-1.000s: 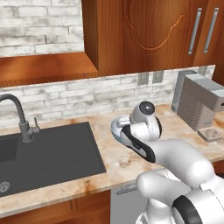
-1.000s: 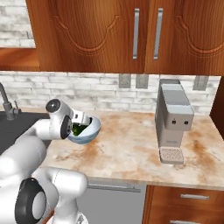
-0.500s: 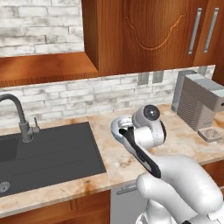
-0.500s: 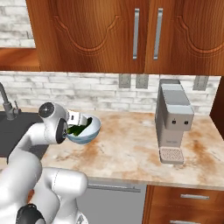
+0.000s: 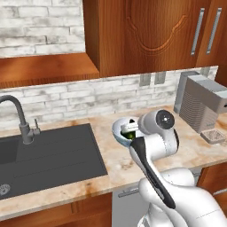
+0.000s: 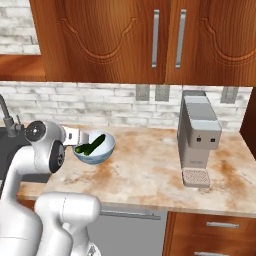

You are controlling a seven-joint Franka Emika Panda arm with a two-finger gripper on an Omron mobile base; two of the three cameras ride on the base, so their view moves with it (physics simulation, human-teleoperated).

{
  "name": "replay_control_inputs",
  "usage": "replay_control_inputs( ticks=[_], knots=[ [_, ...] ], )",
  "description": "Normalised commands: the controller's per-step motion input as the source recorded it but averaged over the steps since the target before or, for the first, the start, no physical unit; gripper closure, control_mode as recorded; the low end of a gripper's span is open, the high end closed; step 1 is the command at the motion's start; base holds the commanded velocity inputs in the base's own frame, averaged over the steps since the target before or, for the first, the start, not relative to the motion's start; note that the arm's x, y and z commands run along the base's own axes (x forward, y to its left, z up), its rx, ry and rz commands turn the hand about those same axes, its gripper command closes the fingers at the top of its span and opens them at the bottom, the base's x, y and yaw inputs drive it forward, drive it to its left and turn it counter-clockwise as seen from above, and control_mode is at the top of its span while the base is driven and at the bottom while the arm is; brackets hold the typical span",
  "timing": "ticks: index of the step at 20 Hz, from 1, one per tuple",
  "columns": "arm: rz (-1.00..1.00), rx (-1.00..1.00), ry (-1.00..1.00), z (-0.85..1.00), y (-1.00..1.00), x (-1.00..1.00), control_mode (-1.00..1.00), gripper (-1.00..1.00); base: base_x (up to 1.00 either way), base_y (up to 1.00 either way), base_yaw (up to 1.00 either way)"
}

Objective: Pick the cucumbers from the cabinet and place them in one bowl. Pick the tangerine from the sink and place it in the other bowl.

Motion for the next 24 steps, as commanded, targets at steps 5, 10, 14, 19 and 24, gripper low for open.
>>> replay_control_inputs(
  ticks=[5, 10, 14, 19, 24],
  knots=[
    [0.04, -0.02, 0.00, 0.57, 0.35, -0.78, -1.00, -1.00, 0.00, 0.00, 0.00],
    [0.00, 0.00, 0.00, 0.50, 0.17, -0.94, -1.00, -1.00, 0.00, 0.00, 0.00],
    [0.00, 0.00, -0.02, 0.19, 0.12, -1.00, -1.00, -1.00, 0.00, 0.00, 0.00],
    [0.00, 0.00, -0.04, 0.29, 0.03, -0.90, -1.00, -1.00, 0.00, 0.00, 0.00],
    [-0.02, 0.14, 0.06, 0.05, -0.22, -0.50, -1.00, -1.00, 0.00, 0.00, 0.00]
  ],
)
